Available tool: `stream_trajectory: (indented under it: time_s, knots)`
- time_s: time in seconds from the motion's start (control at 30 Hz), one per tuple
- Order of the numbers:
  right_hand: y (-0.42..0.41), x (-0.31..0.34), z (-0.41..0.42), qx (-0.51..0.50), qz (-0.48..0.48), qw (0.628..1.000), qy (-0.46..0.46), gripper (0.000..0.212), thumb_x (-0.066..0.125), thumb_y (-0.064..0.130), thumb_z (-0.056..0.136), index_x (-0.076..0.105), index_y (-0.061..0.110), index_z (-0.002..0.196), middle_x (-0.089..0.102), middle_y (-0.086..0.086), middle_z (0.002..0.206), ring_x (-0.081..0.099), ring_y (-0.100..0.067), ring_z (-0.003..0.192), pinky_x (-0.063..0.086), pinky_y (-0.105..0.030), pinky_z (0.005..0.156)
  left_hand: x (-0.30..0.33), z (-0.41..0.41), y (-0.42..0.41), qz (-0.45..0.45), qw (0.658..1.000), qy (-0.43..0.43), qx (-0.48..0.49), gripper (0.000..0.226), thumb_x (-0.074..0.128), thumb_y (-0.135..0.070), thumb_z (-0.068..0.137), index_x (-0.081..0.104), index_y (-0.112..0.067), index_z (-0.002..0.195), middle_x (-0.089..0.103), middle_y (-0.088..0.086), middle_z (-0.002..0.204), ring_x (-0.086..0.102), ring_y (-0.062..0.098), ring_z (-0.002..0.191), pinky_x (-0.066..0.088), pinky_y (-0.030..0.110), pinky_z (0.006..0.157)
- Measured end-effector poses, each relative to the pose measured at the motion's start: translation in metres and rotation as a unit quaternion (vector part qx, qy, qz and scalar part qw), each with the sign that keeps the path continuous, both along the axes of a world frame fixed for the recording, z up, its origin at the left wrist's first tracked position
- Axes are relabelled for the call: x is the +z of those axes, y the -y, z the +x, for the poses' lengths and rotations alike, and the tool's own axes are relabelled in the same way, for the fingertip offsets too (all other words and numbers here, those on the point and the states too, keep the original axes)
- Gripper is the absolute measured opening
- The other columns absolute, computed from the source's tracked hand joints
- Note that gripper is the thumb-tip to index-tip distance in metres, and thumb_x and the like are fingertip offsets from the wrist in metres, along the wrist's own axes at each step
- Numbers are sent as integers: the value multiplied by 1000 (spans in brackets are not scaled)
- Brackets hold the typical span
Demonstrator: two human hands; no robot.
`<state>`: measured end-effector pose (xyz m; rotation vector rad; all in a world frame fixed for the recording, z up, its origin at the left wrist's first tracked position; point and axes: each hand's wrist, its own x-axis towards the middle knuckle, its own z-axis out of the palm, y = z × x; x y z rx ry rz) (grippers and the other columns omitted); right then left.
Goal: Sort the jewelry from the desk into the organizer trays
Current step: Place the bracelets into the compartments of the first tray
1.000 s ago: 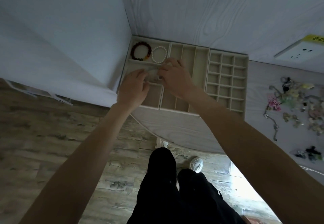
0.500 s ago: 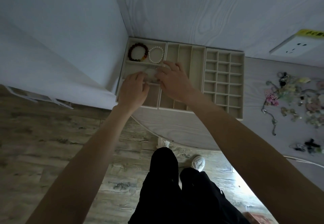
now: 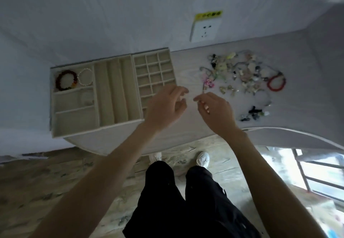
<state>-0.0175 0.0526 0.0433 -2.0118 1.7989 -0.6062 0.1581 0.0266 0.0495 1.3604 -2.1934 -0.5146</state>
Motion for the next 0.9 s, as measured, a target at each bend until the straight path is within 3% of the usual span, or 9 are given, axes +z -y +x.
stream_trajectory:
  time_s: [0.1, 0.2, 0.33, 0.47, 0.6, 0.7, 0.8, 0.9]
  knots:
    - [-13, -3, -83, -56, 61, 996, -37, 15, 56, 12, 88, 69, 16, 95, 66, -4, 93, 64, -27, 72, 50, -32, 66, -16, -72, 9, 118, 988, 70, -76, 32, 52, -26, 90, 60, -20, 119, 61, 1, 118, 53, 22, 110, 41, 32, 89]
    - [-9, -4, -161, -121, 90, 987, -58, 20, 54, 10, 89, 68, 15, 103, 65, -8, 105, 61, -29, 92, 43, -32, 75, -25, -144, 23, 174, 974, 68, -131, 31, 55, -23, 92, 58, -22, 123, 59, -3, 123, 51, 15, 115, 40, 31, 95]
    - [14, -21, -247, -138, 90, 981, -101, 30, 51, 8, 90, 61, 12, 118, 58, -11, 121, 50, -30, 111, 40, -35, 89, -30, -225, 40, 159, 978, 53, -124, 27, 56, -21, 93, 60, -19, 119, 63, -3, 116, 57, 14, 105, 46, 32, 90]
    - [31, -42, -287, -68, 133, 978, -144, 47, 48, 3, 89, 46, 14, 135, 44, -9, 140, 38, -27, 127, 31, -35, 100, -42, -280, 56, 128, 981, 99, -104, 32, 56, -20, 91, 58, -18, 124, 62, 2, 115, 56, 21, 107, 47, 37, 91]
    - [30, -59, -300, -20, 116, 973, -198, 35, 49, 11, 92, 53, 14, 127, 49, -8, 130, 43, -28, 116, 37, -36, 93, -52, -314, 64, 58, 957, 235, -159, 42, 51, -6, 90, 53, -16, 131, 53, 5, 129, 44, 25, 119, 40, 37, 95]
    - [30, -63, -303, -30, 86, 979, -180, 25, 49, 12, 94, 57, 8, 117, 53, -12, 122, 45, -29, 109, 39, -36, 90, -52, -323, 74, 34, 929, 316, -190, 43, 53, -13, 92, 49, -14, 135, 47, 8, 131, 39, 26, 122, 39, 36, 97]
    - [30, -65, -306, -37, 65, 976, -206, 24, 43, 12, 97, 54, 3, 115, 55, -16, 117, 46, -33, 107, 34, -38, 87, -49, -326, 78, 21, 918, 334, -213, 40, 58, -30, 91, 55, -20, 129, 45, 5, 131, 37, 25, 124, 35, 36, 99]
    - [31, -49, -298, -76, -10, 987, -144, 16, 44, 10, 96, 54, 4, 107, 60, -15, 102, 53, -34, 97, 33, -39, 82, -43, -322, 73, 39, 944, 263, -194, 27, 61, -37, 88, 65, -22, 110, 51, 3, 126, 42, 22, 120, 39, 35, 96]
